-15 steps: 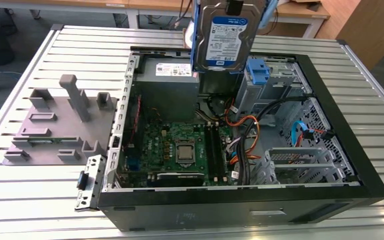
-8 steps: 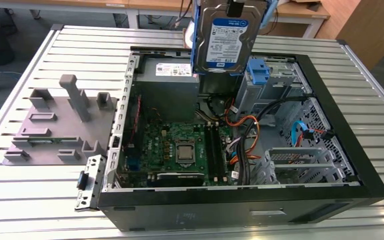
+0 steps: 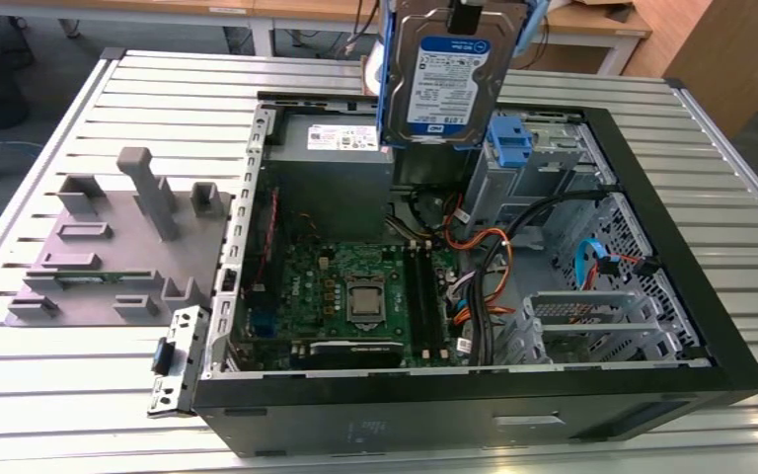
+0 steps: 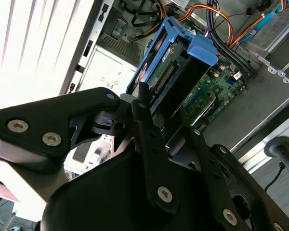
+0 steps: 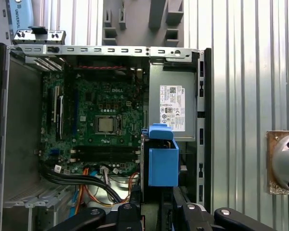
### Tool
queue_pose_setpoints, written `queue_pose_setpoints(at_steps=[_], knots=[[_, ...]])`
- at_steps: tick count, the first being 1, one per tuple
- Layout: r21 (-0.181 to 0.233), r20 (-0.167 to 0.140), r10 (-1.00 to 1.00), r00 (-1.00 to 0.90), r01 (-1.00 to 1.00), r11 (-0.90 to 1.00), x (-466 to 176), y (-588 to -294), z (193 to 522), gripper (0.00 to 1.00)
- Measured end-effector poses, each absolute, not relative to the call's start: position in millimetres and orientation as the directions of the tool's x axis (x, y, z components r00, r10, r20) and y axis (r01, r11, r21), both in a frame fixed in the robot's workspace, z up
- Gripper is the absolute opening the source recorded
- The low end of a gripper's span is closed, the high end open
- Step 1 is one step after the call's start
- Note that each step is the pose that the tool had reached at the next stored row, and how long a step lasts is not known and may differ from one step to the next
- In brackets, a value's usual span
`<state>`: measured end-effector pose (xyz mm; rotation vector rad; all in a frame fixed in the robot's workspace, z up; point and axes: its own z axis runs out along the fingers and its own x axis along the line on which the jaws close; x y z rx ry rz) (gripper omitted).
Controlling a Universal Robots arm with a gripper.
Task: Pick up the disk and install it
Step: 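Pick up the disk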
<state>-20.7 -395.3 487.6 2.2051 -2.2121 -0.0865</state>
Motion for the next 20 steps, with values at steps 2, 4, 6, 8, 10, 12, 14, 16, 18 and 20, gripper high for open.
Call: queue_pose_setpoints(at_steps=[2, 4, 6, 8, 10, 12, 14, 16, 18, 20], knots=[[0.051, -0.027, -1.0, -0.004, -0.999, 0.003, -20.7, -395.7, 487.6, 0.35], [0.051, -0.027, -1.0, -0.004, -0.999, 0.003, -20.7, -396.2, 487.6, 0.35], [0.051, -0.027, -1.0, -0.004, -0.999, 0.003, -20.7, -396.4, 487.7, 0.35], [0.051, -0.027, -1.0, -0.004, -0.999, 0.003, -20.7, -396.9, 487.7, 0.35], [0.051, -0.027, -1.0, -0.004, -0.999, 0.003, -20.7, -397.6, 487.7, 0.35], [0.051, -0.027, -1.0, -0.004, -0.999, 0.003, -20.7, -398.5, 487.6, 0.35], [0.051, -0.027, -1.0, -0.004, -0.999, 0.003, -20.7, -399.4, 487.7, 0.35], [0.051, -0.027, -1.0, -0.004, -0.999, 0.003, -20.7, -399.8, 487.6, 0.35], [0.051, -0.027, -1.0, -0.004, -0.999, 0.003, -20.7, -399.9, 487.6, 0.35], [0.051, -0.027, -1.0, -0.004, -0.999, 0.003, -20.7, -400.0, 487.7, 0.35]])
